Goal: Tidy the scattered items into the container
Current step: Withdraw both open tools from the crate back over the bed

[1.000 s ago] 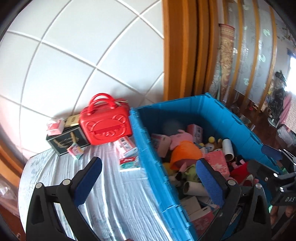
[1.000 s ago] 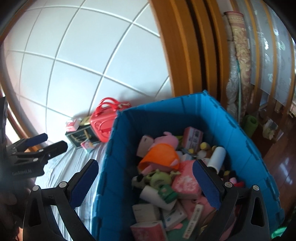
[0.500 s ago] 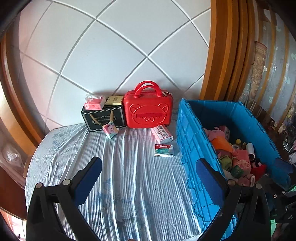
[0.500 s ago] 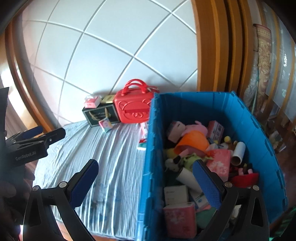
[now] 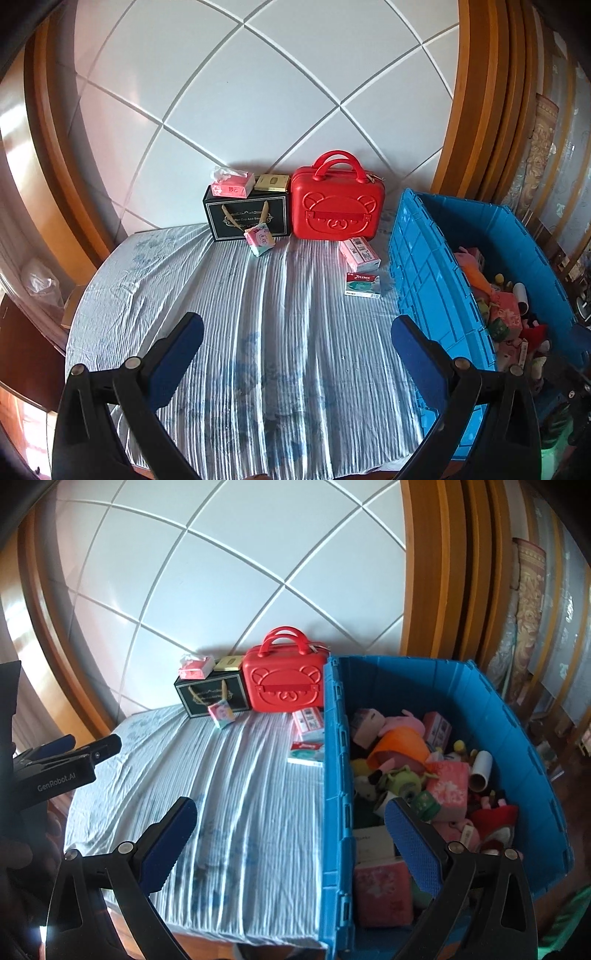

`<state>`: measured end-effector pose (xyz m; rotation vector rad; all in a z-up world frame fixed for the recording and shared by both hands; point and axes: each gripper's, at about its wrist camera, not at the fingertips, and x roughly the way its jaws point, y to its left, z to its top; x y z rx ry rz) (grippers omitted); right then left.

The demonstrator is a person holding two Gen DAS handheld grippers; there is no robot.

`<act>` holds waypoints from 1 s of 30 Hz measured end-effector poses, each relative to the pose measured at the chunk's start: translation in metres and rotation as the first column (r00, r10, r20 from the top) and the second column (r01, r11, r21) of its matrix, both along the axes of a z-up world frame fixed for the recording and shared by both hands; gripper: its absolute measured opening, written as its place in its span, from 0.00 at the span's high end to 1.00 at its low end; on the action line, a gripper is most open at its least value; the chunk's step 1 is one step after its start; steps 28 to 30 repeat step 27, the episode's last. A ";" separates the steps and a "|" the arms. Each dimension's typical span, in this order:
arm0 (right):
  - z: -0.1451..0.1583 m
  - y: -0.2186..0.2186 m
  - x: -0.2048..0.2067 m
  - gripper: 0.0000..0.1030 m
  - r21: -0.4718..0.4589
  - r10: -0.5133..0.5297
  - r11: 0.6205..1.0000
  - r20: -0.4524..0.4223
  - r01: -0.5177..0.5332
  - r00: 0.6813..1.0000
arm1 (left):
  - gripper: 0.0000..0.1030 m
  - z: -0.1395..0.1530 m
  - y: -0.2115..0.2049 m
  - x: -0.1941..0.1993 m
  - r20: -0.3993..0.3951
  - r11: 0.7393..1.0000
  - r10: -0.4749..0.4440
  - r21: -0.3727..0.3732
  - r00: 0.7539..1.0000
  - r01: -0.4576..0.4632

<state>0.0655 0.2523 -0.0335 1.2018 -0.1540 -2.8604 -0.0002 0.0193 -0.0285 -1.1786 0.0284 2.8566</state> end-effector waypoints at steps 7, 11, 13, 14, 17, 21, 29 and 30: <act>0.002 -0.017 0.011 0.00 -0.001 0.015 1.000 -0.006 -0.015 1.000 | 0.00 0.002 -0.014 0.012 -0.006 1.000 0.013 0.011 1.000 -0.013; 0.004 -0.025 0.016 0.00 0.005 0.022 1.000 -0.011 -0.022 1.000 | 0.00 0.004 -0.023 0.018 -0.009 1.000 0.029 0.009 1.000 -0.029; 0.004 -0.028 0.018 0.00 0.003 0.025 1.000 -0.012 -0.025 1.000 | 0.00 0.004 -0.028 0.020 -0.006 0.999 0.033 0.014 0.999 -0.033; 0.004 -0.030 0.019 0.00 0.004 0.028 1.000 -0.013 -0.028 1.000 | 0.00 0.004 -0.030 0.022 -0.005 0.999 0.035 0.014 0.999 -0.035; 0.005 -0.037 0.022 0.00 0.004 0.034 0.999 -0.014 -0.034 0.999 | 0.00 0.004 -0.035 0.025 -0.004 0.999 0.038 0.010 0.999 -0.038; 0.004 -0.043 0.027 0.00 0.002 0.040 0.999 -0.014 -0.040 0.999 | 0.00 0.004 -0.039 0.028 0.003 0.999 0.030 0.023 1.000 -0.030; 0.006 -0.046 0.032 0.00 0.005 0.035 0.999 -0.014 -0.035 0.999 | 0.00 0.008 -0.038 0.036 -0.022 1.000 0.014 0.028 1.000 -0.013; 0.006 -0.046 0.032 0.00 0.005 0.035 0.999 -0.014 -0.035 0.999 | 0.00 0.008 -0.038 0.036 -0.022 1.000 0.014 0.028 1.000 -0.013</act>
